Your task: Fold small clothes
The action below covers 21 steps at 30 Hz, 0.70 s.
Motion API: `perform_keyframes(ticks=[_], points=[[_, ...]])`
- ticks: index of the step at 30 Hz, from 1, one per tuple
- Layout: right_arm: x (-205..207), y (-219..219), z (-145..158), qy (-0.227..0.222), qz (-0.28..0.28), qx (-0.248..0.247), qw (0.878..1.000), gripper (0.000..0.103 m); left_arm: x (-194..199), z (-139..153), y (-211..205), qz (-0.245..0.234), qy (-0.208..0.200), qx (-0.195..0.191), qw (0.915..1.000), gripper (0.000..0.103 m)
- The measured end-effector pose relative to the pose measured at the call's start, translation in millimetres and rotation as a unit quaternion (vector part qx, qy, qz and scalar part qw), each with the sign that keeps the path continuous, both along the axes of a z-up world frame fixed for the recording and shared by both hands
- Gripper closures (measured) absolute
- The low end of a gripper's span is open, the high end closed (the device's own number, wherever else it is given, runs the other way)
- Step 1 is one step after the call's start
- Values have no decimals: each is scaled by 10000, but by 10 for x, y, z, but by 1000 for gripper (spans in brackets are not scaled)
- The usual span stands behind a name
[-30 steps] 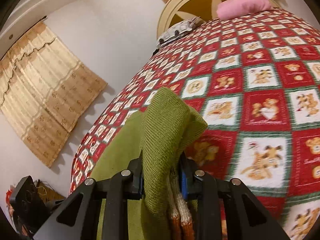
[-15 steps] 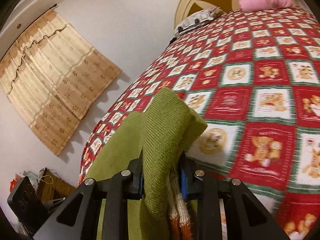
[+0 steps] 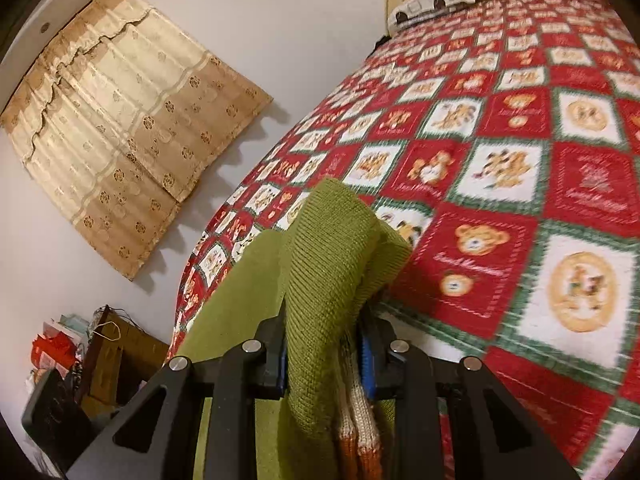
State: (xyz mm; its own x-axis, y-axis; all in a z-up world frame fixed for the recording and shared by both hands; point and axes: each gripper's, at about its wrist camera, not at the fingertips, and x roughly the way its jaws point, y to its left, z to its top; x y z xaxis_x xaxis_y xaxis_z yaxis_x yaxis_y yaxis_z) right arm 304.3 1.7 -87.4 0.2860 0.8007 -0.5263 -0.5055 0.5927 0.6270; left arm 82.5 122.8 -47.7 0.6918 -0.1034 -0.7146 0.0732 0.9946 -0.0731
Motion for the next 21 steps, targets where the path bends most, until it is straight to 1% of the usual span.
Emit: perform_keyframes(ticks=[4,8,10,13,15,16,18,20,21], points=[[34,183,-80,34,106,-145,9998,76,-26,-118,132,115,99,-64,9999,71],[85,181,-174,120,36,-307,9994,76,-99,-246,194,99,167,-114,9997,71],[120,149,-255,211,-10,-378,9991,75,-124,-281,186,85,173,-65,9998,67],[151,143,-307,203,-90,-544,9983,72,-161,-271,131,71,67,133,9999,59],[168,134,-317,184,-145,-605,9979,67,-169,-248,95,90,16,299,9995,58],[174,128,-317,167,-188,-660,9975,65,-166,-233,95,97,21,313,9995,57],[176,104,-319,176,-215,-672,9973,65,-171,-208,125,137,20,284,9995,54],[150,95,-284,82,-242,-736,9970,64,-189,-139,145,185,-67,327,9993,53],[123,92,-248,3,-271,-798,9964,64,-193,-85,164,242,-154,361,9989,48]])
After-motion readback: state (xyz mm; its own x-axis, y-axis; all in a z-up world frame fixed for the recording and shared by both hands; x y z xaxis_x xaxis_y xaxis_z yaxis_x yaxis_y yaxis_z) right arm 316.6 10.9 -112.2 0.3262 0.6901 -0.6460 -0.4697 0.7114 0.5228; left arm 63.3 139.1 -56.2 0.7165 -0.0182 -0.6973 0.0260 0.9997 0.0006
